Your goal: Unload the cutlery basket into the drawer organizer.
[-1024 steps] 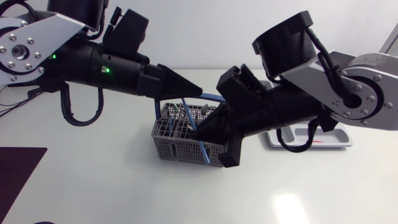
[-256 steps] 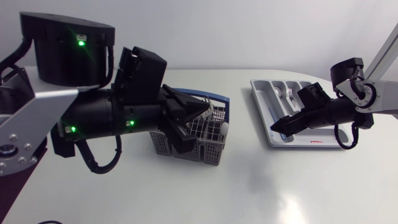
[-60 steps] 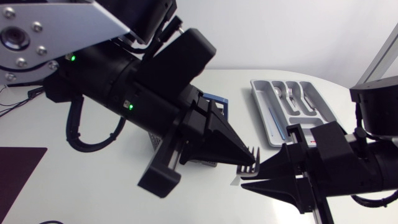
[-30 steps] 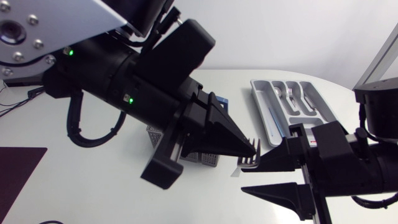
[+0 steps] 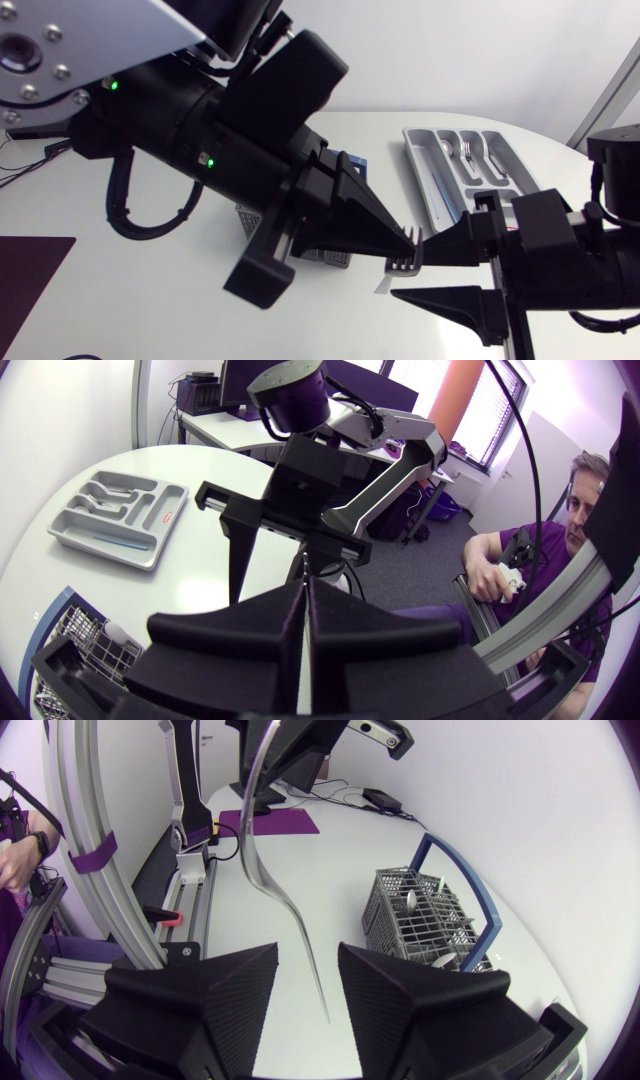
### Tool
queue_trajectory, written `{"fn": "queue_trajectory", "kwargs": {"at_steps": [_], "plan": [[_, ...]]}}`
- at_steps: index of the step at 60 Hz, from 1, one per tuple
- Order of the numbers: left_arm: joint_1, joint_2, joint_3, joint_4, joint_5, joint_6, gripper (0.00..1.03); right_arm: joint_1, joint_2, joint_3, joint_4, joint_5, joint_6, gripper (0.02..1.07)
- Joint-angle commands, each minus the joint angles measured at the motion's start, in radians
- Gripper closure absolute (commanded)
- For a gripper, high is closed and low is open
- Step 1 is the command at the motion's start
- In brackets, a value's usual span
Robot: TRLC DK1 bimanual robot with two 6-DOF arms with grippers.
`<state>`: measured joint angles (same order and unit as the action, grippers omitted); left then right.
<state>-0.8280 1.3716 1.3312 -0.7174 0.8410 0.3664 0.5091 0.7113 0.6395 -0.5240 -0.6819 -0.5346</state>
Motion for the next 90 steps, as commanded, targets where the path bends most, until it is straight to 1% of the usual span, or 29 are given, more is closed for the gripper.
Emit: {"fn": "queue_trajectory", "kwargs": {"at_steps": [1,5,10,13,15,18,19,26,38,44,46,49,53,56,57,58,61,66,71,74,76,80,82,84,87,90], "plan": [[-0.005,0.009,0.036,-0.002,0.017,-0.012,1.0,0.006,0.017,-0.014,0.015,0.007,0.007,0.61],[-0.005,0.009,0.036,-0.002,0.017,-0.012,1.0,0.019,0.024,-0.012,0.018,0.012,0.008,0.63],[-0.005,0.009,0.036,-0.002,0.017,-0.012,1.0,0.032,0.027,-0.017,0.028,0.022,0.012,0.73],[-0.005,0.009,0.037,-0.002,0.017,-0.012,1.0,0.043,0.031,-0.02,0.032,0.027,0.013,0.83],[-0.005,0.009,0.037,-0.002,0.017,-0.012,1.0,0.046,0.033,-0.021,0.032,0.028,0.013,0.88],[-0.005,0.011,0.039,-0.002,0.017,-0.012,1.0,0.051,0.037,-0.023,0.036,0.033,0.015,0.97],[-0.005,0.011,0.039,-0.002,0.017,-0.012,1.0,0.052,0.039,-0.024,0.036,0.031,0.015,0.99],[-0.005,0.012,0.039,-0.002,0.017,-0.012,1.0,0.058,0.051,-0.024,0.036,0.033,0.015,1.01],[0.003,0.012,0.043,-0.002,0.017,-0.012,1.0,0.082,0.051,-0.021,0.013,0.056,0.015,1.01],[0.02,0.014,0.049,0.001,0.017,-0.015,0.99,0.083,0.05,-0.018,0.001,0.059,0.012,1.01],[0.024,0.012,0.051,0.007,0.017,-0.021,0.96,0.083,0.05,-0.02,-0.001,0.064,0.012,1.01],[0.03,0.014,0.051,0.021,0.017,-0.029,0.87,0.083,0.048,-0.02,-0.01,0.067,0.01,1.01],[0.043,0.012,0.057,0.033,0.015,-0.038,0.71,0.08,0.043,-0.018,-0.024,0.074,0.004,1.01],[0.052,0.012,0.066,0.038,0.015,-0.044,0.57,0.075,0.037,-0.018,-0.033,0.077,0.002,1.01],[0.052,0.012,0.068,0.039,0.015,-0.046,0.55,0.071,0.036,-0.018,-0.036,0.081,-0.001,1.01],[0.059,0.012,0.068,0.05,0.013,-0.053,0.48,0.068,0.034,-0.017,-0.042,0.082,-0.004,1.01],[0.079,0.012,0.072,0.073,0.01,-0.076,0.4,0.049,0.033,-0.014,-0.06,0.084,-0.016,1.01],[0.102,0.012,0.069,0.113,-0.022,-0.113,0.33,-0.006,0.028,-0.009,-0.091,0.084,-0.047,1.01],[0.104,0.012,0.059,0.128,-0.088,-0.116,0.26,-0.076,0.033,-0.008,-0.103,0.09,-0.071,1.01],[0.104,0.012,0.048,0.134,-0.122,-0.118,0.26,-0.116,0.047,-0.001,-0.105,0.107,-0.084,1.01],[0.102,0.014,0.042,0.141,-0.164,-0.118,0.26,-0.139,0.059,0.005,-0.103,0.12,-0.09,1.01],[0.101,0.009,0.019,0.153,-0.192,-0.118,0.26,-0.21,0.102,0.026,-0.091,0.148,-0.1,1.01],[0.096,0.009,0.01,0.162,-0.244,-0.119,0.26,-0.259,0.131,0.042,-0.083,0.154,-0.105,1.01],[0.09,0.009,0.0,0.167,-0.278,-0.119,0.26,-0.305,0.163,0.06,-0.076,0.157,-0.108,1.01],[0.082,0.006,-0.013,0.171,-0.31,-0.119,0.26,-0.369,0.206,0.084,-0.06,0.166,-0.11,1.01],[0.069,0.003,-0.03,0.188,-0.39,-0.127,0.26,-0.425,0.267,0.123,-0.048,0.189,-0.103,1.01]]}}
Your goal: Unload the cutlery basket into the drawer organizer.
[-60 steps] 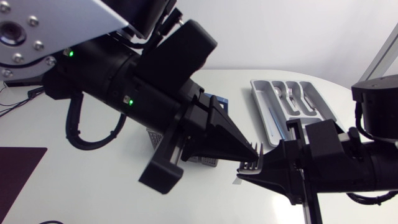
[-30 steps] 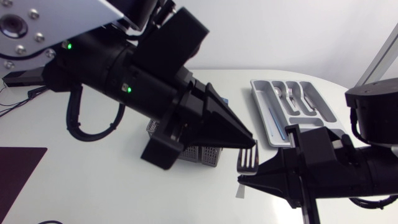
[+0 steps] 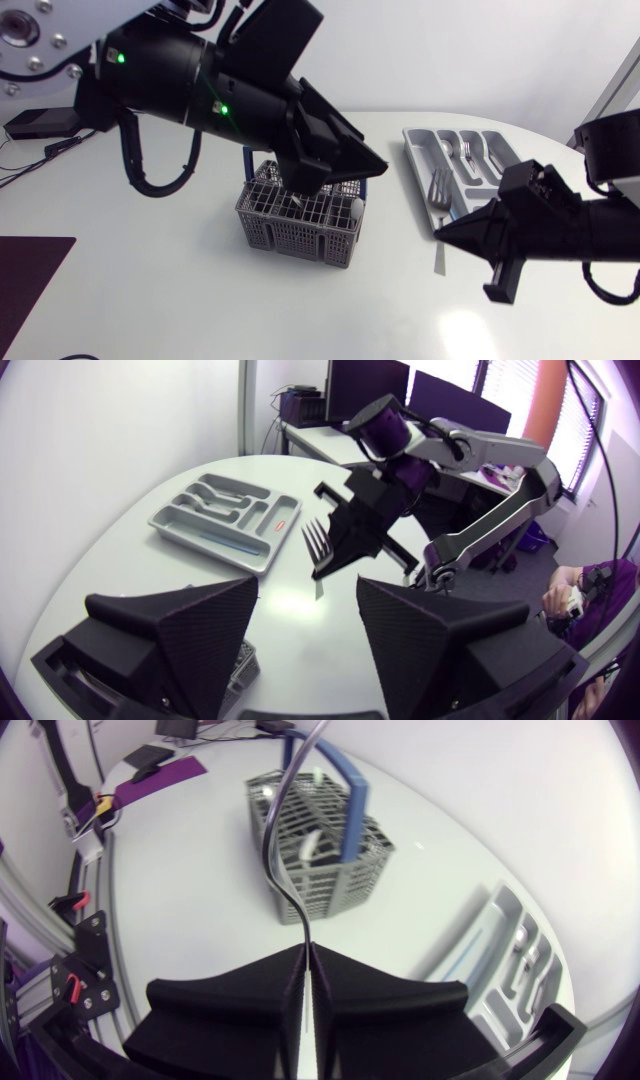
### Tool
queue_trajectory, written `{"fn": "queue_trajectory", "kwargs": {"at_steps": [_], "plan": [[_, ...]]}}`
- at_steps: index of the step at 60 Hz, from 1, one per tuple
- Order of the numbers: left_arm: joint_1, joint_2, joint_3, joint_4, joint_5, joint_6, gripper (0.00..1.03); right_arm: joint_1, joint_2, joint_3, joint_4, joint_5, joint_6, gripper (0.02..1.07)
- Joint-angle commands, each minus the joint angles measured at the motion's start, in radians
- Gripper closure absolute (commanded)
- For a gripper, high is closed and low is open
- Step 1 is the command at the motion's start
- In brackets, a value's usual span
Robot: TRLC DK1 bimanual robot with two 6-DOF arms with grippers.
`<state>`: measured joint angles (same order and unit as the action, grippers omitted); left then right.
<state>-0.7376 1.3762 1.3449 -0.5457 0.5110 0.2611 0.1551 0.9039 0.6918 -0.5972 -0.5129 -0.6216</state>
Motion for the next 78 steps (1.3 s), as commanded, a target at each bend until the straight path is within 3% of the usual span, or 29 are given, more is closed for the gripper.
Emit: {"fn": "queue_trajectory", "kwargs": {"at_steps": [1,15,32,54,78], "plan": [[-0.023,-0.002,-0.05,0.02,-0.075,-0.022,0.26,-0.08,0.09,0.081,0.03,0.03,-0.013,1.01],[-0.022,-0.023,-0.115,0.046,-0.197,-0.023,0.26,-0.244,0.383,0.279,0.109,0.148,0.08,1.01],[-0.016,-0.078,-0.213,0.096,-0.299,-0.022,0.26,-0.301,0.698,0.515,0.171,0.317,0.194,1.01],[0.018,-0.131,-0.283,0.133,-0.318,-0.019,0.23,-0.304,0.977,0.77,0.206,0.524,0.298,1.01],[0.049,-0.167,-0.326,0.155,-0.318,-0.01,0.23,-0.315,1.201,0.999,0.183,0.646,0.349,1.01]]}}
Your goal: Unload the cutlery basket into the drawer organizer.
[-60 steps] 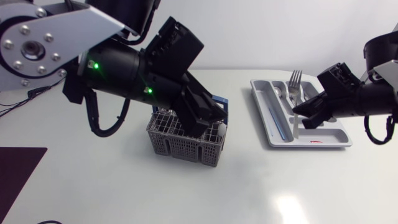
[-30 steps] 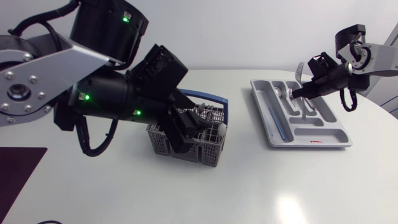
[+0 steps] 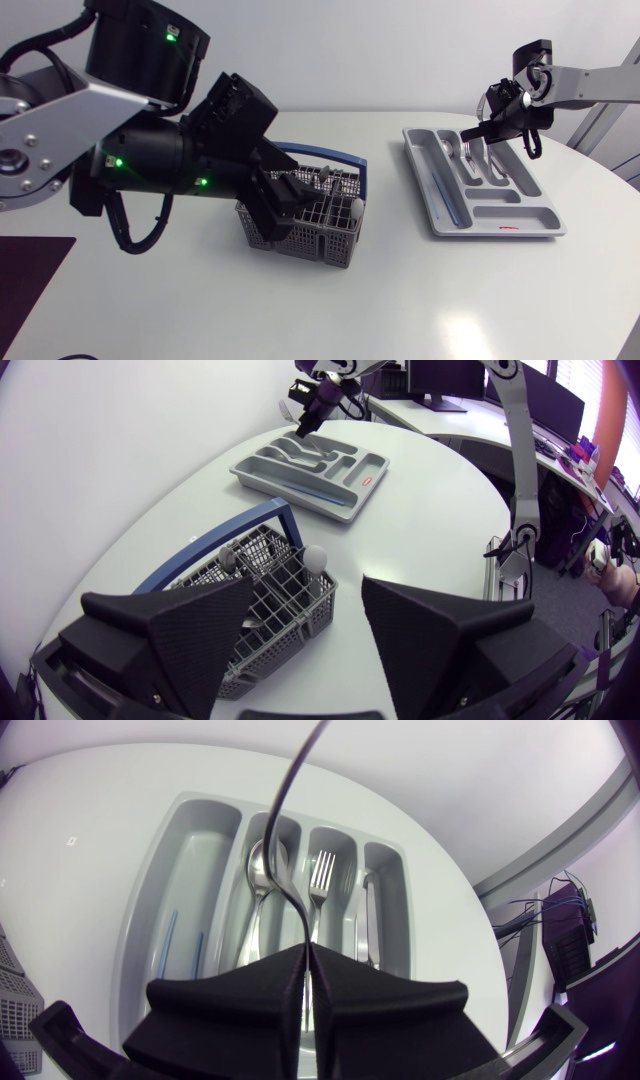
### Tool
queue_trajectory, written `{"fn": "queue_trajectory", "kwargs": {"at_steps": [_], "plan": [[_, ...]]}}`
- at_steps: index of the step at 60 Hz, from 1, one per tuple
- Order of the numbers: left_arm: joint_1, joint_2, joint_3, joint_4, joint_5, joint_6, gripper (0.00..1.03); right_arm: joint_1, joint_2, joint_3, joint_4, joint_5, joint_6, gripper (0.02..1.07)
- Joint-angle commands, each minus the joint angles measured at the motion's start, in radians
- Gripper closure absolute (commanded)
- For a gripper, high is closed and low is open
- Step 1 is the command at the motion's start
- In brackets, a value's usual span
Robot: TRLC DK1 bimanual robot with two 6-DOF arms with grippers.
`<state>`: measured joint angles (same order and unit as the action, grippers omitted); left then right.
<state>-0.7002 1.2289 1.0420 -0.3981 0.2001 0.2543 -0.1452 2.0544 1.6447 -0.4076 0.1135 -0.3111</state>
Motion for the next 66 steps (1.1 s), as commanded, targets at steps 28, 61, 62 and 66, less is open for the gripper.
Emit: {"fn": "queue_trajectory", "kwargs": {"at_steps": [28,61,62,66], "plan": [[0.015,-0.031,-0.028,0.007,-0.005,-0.001,0.23,-0.051,0.211,0.173,-0.048,0.049,0.081,1.01],[0.011,-0.049,-0.022,-0.008,-0.005,-0.004,0.23,-0.048,0.153,0.125,-0.063,0.028,0.106,0.43],[0.011,-0.049,-0.023,-0.008,-0.005,-0.004,0.23,-0.047,0.139,0.112,-0.057,0.025,0.104,0.43],[0.013,-0.055,-0.025,-0.013,-0.005,-0.004,0.23,-0.031,0.073,0.043,-0.023,0.02,0.096,0.43]]}}
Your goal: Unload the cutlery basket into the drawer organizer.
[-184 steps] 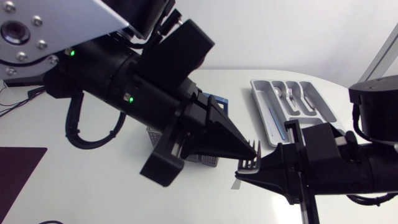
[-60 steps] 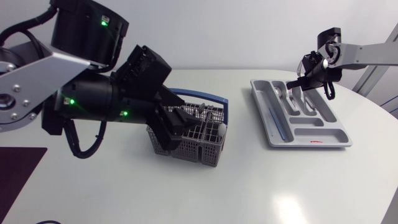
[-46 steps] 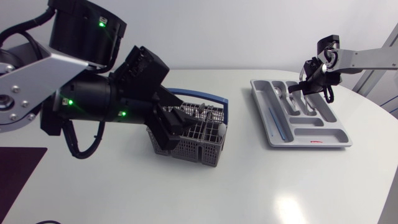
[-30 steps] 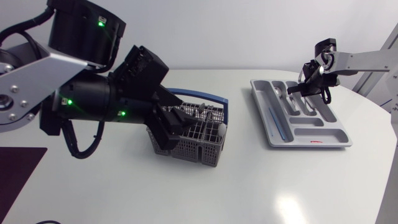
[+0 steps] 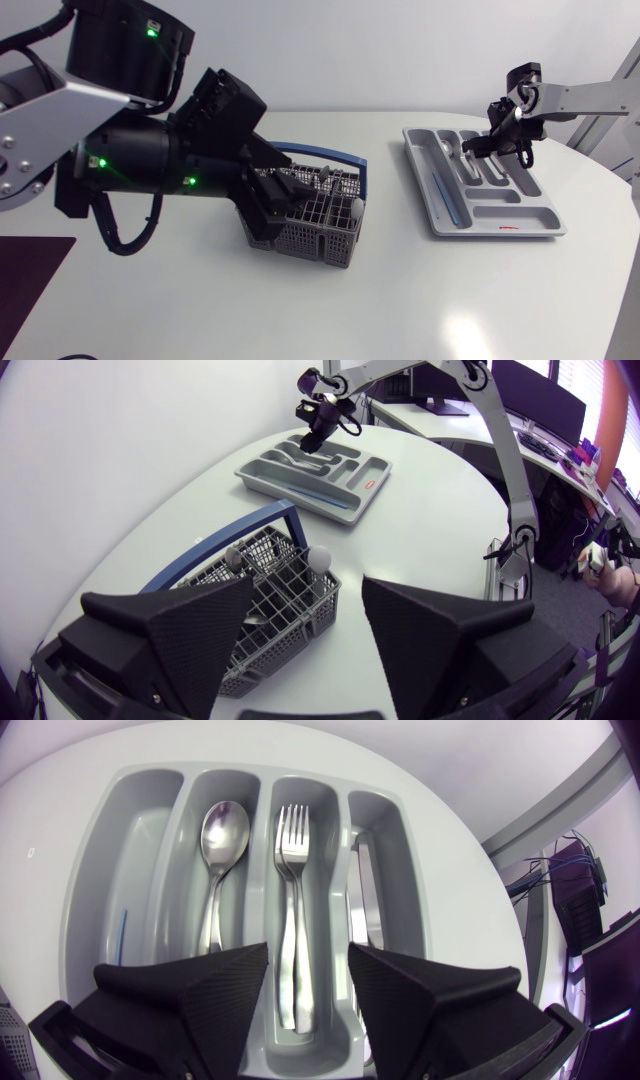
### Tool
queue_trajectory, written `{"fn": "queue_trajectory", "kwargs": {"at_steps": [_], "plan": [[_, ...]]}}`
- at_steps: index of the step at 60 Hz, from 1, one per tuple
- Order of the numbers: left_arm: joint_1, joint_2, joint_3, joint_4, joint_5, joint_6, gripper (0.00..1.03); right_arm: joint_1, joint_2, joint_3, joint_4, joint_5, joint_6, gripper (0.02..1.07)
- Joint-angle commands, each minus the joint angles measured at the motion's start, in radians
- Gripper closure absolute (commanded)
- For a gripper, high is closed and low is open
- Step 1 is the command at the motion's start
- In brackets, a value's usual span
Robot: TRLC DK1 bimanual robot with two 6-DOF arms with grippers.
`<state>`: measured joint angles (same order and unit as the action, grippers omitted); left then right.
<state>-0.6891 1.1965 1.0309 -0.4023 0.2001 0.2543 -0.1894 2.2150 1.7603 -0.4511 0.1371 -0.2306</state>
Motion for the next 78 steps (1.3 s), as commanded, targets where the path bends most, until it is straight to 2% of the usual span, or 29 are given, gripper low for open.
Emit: {"fn": "queue_trajectory", "kwargs": {"at_steps": [1,4,16,19,23,26,37,54,78], "plan": [[0.002,-0.023,-0.015,-0.009,-0.005,-0.004,0.23,0.018,-0.103,-0.085,0.025,-0.004,0.014,0.42],[0.003,-0.028,-0.017,-0.01,-0.005,-0.004,0.23,0.031,-0.16,-0.139,0.04,-0.007,0.01,0.37],[0.003,-0.044,-0.035,-0.026,-0.007,0.003,0.23,0.102,-0.385,-0.349,0.095,-0.051,-0.012,0.32],[0.003,-0.052,-0.049,-0.026,-0.007,0.013,0.23,0.127,-0.451,-0.409,0.111,-0.08,-0.027,0.32],[0.0,-0.063,-0.066,-0.03,-0.007,0.028,0.23,0.159,-0.534,-0.483,0.121,-0.122,-0.049,0.25],[-0.003,-0.072,-0.078,-0.032,-0.007,0.039,0.23,0.186,-0.614,-0.548,0.13,-0.191,-0.082,0.23],[-0.013,-0.084,-0.111,-0.033,-0.007,0.079,0.23,0.272,-0.824,-0.714,0.118,-0.28,-0.13,0.23],[-0.021,-0.086,-0.158,-0.003,0.016,0.129,0.23,0.392,-0.913,-0.722,-0.093,-0.395,-0.016,0.23],[-0.004,-0.09,-0.218,0.069,0.028,0.143,0.2,0.508,-0.882,-0.719,-0.144,-0.462,0.189,0.23]]}}
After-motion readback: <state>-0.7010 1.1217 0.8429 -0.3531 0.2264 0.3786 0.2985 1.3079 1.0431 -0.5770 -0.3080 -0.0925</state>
